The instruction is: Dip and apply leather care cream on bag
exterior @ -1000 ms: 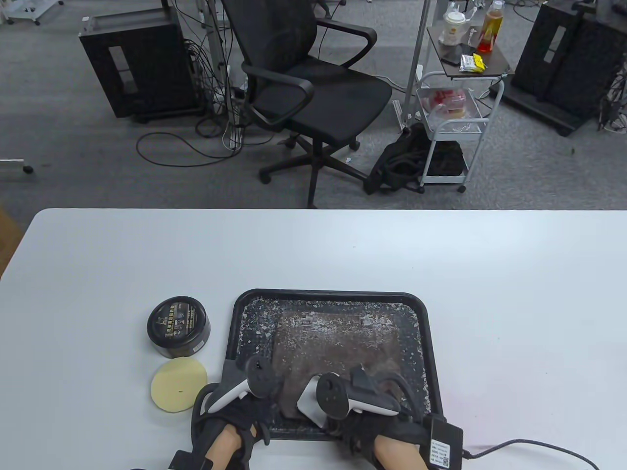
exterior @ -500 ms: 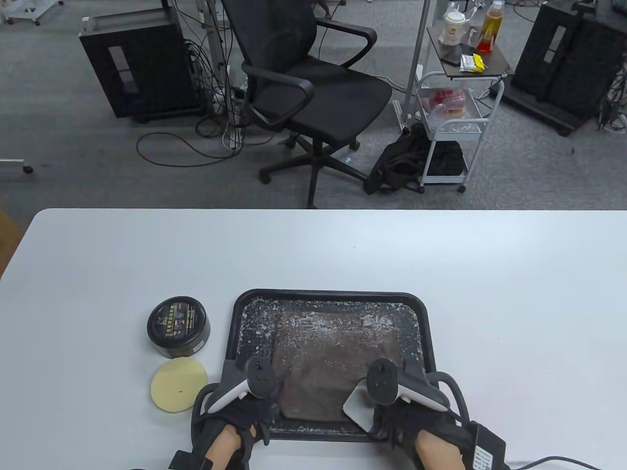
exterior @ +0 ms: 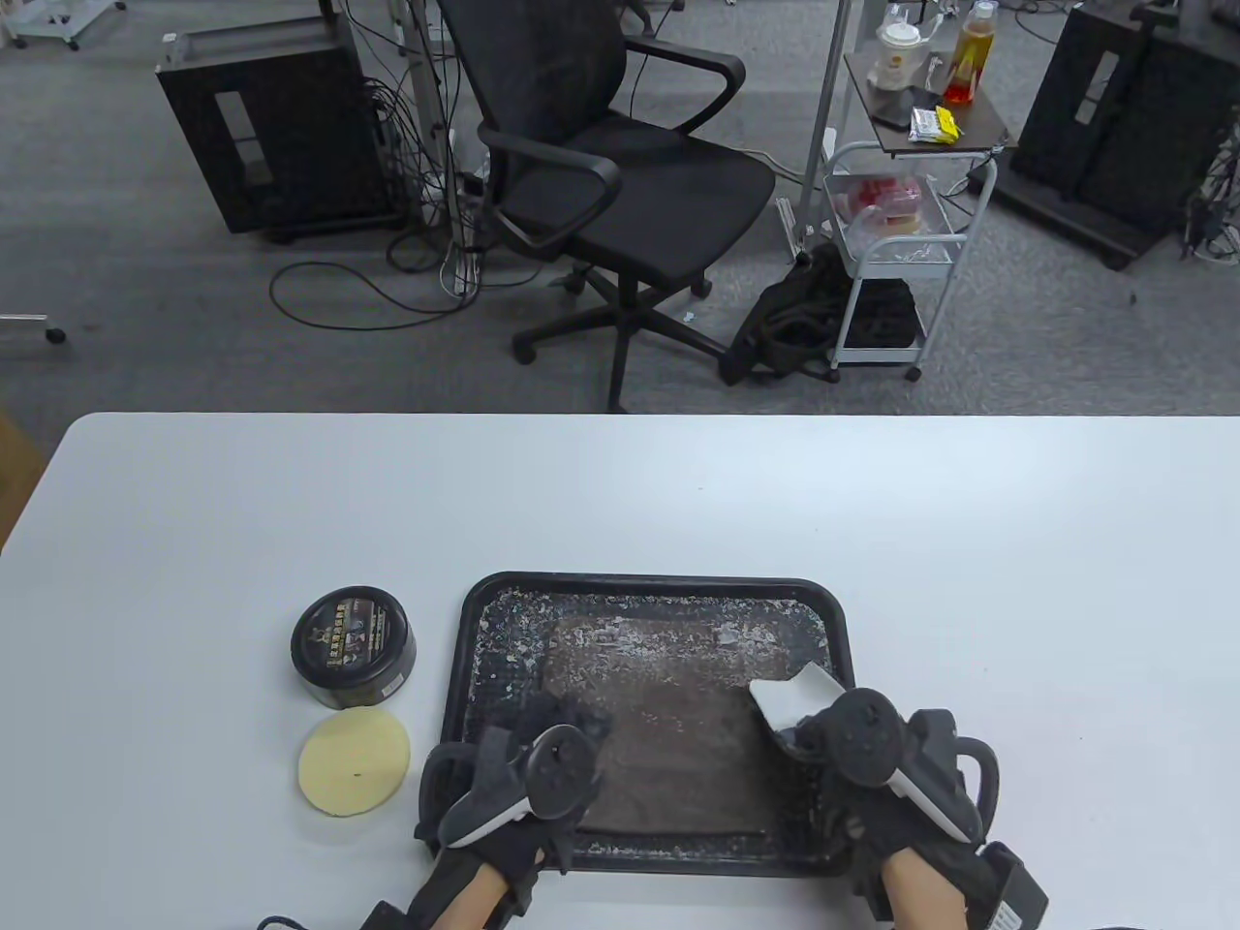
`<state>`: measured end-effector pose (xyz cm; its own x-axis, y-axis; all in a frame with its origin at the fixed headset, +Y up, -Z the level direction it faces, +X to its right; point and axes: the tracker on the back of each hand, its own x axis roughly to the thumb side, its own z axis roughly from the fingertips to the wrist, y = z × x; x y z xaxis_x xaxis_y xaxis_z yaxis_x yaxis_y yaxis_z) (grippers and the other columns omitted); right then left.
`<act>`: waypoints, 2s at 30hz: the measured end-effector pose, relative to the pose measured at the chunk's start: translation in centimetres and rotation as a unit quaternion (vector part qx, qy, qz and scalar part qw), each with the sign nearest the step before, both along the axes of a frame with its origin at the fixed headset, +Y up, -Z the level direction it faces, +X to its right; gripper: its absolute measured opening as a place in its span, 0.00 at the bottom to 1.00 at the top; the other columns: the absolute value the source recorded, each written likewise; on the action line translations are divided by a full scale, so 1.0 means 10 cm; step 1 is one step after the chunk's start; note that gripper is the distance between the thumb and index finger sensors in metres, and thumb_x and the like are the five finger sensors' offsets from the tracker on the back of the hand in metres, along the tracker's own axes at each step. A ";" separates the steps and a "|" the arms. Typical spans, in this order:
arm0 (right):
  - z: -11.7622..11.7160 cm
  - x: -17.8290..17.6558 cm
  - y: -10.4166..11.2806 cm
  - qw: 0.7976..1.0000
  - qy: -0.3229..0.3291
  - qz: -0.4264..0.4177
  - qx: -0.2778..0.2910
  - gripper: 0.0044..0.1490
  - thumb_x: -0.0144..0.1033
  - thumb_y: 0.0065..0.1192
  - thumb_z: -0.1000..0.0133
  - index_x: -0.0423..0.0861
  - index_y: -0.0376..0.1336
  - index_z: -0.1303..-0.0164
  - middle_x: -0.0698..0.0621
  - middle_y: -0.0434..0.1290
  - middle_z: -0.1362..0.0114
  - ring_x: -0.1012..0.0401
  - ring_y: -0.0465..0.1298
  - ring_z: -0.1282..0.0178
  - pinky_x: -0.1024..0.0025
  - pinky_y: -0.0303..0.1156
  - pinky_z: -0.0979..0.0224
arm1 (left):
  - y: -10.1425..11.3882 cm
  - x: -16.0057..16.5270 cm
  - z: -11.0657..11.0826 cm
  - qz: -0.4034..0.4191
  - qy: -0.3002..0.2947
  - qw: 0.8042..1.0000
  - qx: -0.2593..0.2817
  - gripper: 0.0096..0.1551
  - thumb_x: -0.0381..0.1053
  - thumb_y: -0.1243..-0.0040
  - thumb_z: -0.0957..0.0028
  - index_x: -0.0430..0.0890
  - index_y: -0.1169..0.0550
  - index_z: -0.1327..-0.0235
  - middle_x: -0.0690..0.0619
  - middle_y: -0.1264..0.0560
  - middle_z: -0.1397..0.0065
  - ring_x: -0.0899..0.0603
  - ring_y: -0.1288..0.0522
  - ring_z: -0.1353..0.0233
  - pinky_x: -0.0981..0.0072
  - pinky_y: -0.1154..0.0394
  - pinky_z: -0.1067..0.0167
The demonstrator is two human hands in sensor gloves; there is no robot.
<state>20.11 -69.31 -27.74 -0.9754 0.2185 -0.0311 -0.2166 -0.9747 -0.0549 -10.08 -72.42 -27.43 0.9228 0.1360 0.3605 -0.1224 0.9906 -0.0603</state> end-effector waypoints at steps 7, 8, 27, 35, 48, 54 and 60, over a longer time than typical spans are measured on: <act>0.00 0.21 -0.01 0.997 -0.019 -0.067 0.042 0.29 0.26 0.64 0.55 0.57 0.77 0.45 0.53 0.80 0.34 0.50 0.81 0.33 0.46 0.74 0.33 | 0.13 0.48 -0.02 -0.085 -0.038 0.996 -0.003 0.36 0.66 0.44 0.56 0.61 0.30 0.31 0.59 0.31 0.23 0.46 0.32 0.22 0.44 0.38 0.26; 0.00 0.21 0.00 0.997 -0.019 -0.068 0.043 0.29 0.26 0.64 0.54 0.57 0.77 0.45 0.53 0.80 0.34 0.50 0.81 0.33 0.46 0.74 0.33 | 0.13 0.53 -0.02 -0.097 -0.039 0.994 -0.005 0.36 0.66 0.44 0.56 0.61 0.30 0.30 0.59 0.31 0.23 0.46 0.31 0.22 0.44 0.37 0.26; -0.04 0.44 -0.08 0.992 -0.053 -0.108 0.049 0.29 0.27 0.63 0.54 0.57 0.76 0.44 0.53 0.80 0.33 0.50 0.81 0.32 0.47 0.74 0.32 | -0.36 1.85 -0.06 -0.310 -0.046 0.948 -0.046 0.53 0.87 0.55 0.67 0.59 0.37 0.31 0.58 0.36 0.24 0.49 0.25 0.32 0.57 0.26 0.39; -0.06 0.47 -0.11 0.990 -0.057 -0.123 0.045 0.29 0.27 0.63 0.54 0.58 0.76 0.44 0.53 0.80 0.33 0.51 0.81 0.32 0.47 0.73 0.32 | -0.35 1.93 -0.08 -0.311 -0.060 0.948 -0.019 0.45 0.80 0.48 0.62 0.55 0.31 0.36 0.54 0.30 0.29 0.52 0.17 0.49 0.69 0.20 0.62; -0.05 0.48 -0.11 0.986 -0.069 -0.146 0.040 0.29 0.28 0.63 0.54 0.58 0.76 0.44 0.53 0.80 0.33 0.51 0.81 0.33 0.48 0.73 0.32 | -0.18 1.73 -0.13 -0.174 0.008 0.985 -0.005 0.26 0.65 0.39 0.59 0.56 0.15 0.52 0.54 0.15 0.40 0.56 0.08 0.65 0.73 0.16 0.76; -0.02 0.52 -0.06 0.982 -0.086 -0.156 0.062 0.29 0.28 0.63 0.54 0.58 0.76 0.43 0.53 0.79 0.33 0.51 0.81 0.33 0.48 0.74 0.32 | 0.09 1.52 -0.23 -0.052 0.028 0.998 -0.016 0.26 0.64 0.38 0.58 0.54 0.15 0.53 0.53 0.15 0.41 0.55 0.09 0.65 0.72 0.16 0.75; -0.01 0.55 -0.06 0.979 -0.102 -0.162 0.070 0.29 0.28 0.63 0.53 0.58 0.76 0.43 0.53 0.79 0.33 0.51 0.81 0.33 0.48 0.74 0.32 | 0.65 1.41 -0.22 0.093 0.036 0.995 0.002 0.25 0.63 0.38 0.58 0.53 0.14 0.55 0.53 0.14 0.43 0.55 0.09 0.64 0.71 0.16 0.73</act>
<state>25.61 -69.93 -27.82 -0.8304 0.5318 -0.1660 -0.4840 -0.8363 -0.2578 3.99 -65.91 -29.61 0.9049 0.3060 0.2958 -0.3082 0.9505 -0.0402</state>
